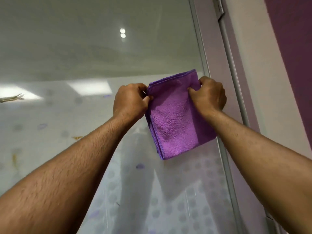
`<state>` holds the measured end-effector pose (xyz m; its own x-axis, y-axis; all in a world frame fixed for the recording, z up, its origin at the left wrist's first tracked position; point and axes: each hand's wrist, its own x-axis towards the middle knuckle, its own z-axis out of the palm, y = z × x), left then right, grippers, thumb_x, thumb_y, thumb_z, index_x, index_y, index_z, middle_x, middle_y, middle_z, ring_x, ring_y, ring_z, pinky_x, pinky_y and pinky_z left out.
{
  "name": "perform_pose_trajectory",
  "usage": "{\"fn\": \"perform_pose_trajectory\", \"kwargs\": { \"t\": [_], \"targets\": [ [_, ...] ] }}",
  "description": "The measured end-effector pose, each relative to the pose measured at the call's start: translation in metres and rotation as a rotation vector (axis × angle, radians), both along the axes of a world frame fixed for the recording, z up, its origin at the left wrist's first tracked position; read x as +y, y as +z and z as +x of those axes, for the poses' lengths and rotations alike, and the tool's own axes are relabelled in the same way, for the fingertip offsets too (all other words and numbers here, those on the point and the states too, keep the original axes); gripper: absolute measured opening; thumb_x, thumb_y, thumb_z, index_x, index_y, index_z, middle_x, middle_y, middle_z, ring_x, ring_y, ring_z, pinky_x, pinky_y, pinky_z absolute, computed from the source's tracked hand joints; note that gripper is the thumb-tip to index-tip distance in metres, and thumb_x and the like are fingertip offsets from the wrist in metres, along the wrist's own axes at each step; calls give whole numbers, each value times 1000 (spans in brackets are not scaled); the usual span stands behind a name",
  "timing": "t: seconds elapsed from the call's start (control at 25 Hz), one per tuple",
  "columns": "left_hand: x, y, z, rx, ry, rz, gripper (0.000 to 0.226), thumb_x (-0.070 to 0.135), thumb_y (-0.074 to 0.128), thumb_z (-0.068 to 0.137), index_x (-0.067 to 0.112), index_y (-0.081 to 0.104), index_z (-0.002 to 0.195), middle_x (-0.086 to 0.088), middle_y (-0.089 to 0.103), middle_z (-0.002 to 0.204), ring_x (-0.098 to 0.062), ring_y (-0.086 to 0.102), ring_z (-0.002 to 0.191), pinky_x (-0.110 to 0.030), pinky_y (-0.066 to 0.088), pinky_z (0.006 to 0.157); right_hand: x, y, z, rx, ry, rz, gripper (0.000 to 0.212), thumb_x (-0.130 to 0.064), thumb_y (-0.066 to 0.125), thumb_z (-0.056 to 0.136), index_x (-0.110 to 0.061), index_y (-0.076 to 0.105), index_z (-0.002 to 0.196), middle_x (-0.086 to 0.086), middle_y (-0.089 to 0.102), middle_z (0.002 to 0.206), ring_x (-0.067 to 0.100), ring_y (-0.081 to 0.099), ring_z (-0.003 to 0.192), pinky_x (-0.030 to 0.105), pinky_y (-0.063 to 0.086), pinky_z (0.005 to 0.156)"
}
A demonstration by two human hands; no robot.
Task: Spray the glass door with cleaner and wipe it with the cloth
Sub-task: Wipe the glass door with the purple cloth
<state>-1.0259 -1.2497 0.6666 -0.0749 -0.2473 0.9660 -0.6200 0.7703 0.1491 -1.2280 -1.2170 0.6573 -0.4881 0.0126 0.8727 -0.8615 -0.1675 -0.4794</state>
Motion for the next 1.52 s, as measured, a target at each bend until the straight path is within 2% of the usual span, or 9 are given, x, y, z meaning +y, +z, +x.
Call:
{"fn": "perform_pose_trajectory", "kwargs": {
  "t": [0.2,0.28,0.44,0.56,0.68,0.8,1.08,1.32,1.52],
  "targets": [
    [-29,9,3,-15,185,-94,37,31,68,86,25,63,123,-2,72,99,-23,60,103,-33,47,83,-42,-26,30,318,34,0,65,-60,46,91,-28,35,146,8,47,147,37,51,120,42,41,92],
    [-31,7,6,-32,225,-167,41,30,69,87,20,58,126,-2,69,98,-24,56,106,-33,41,79,-54,-34,44,425,-36,209,77,-81,28,83,-45,19,151,5,16,164,43,20,145,59,22,112],
    [-26,15,27,-44,290,-404,34,30,60,91,12,60,120,-7,67,106,-28,56,104,-38,43,83,-70,-27,55,485,-92,310,92,-96,15,67,-56,-4,148,0,-17,164,46,-18,146,73,-7,110],
    [-41,28,70,-87,469,-443,46,41,49,95,10,59,128,-12,62,130,-33,53,119,-42,40,96,-74,-18,48,478,-105,285,94,-97,21,64,-59,-3,146,-1,-19,164,45,-18,147,74,-7,110],
    [-59,33,120,-156,594,-274,68,56,28,99,16,31,154,-4,22,164,-25,22,150,-44,22,119,-75,-5,43,366,-115,244,91,-97,23,65,-60,2,146,0,-12,165,42,-12,149,73,-4,110],
    [-72,40,158,-226,591,-190,66,54,17,103,21,9,159,6,-4,167,-13,-2,154,-37,5,124,-79,2,47,270,-168,222,87,-95,19,70,-58,3,148,1,-7,166,41,-9,149,73,-4,111],
    [-89,75,188,-329,601,-151,66,56,8,102,25,-6,159,8,-17,165,-10,-13,152,-34,-2,123,-81,38,73,40,-115,215,81,-85,19,80,-50,7,151,3,-4,166,44,-8,149,74,0,110],
    [-93,72,184,-293,578,-190,69,59,8,101,25,-6,158,8,-15,166,-10,-13,152,-33,-4,123,-79,-36,87,663,-217,263,75,-84,18,79,-56,7,148,-7,0,166,37,-2,151,71,1,113],
    [-98,75,188,-299,544,-212,84,72,5,92,22,-3,159,5,-12,166,-13,-9,153,-37,-1,124,-69,22,12,115,-144,278,77,-84,20,81,-53,1,149,-7,-3,166,38,-4,150,72,4,112]
  ]
}}
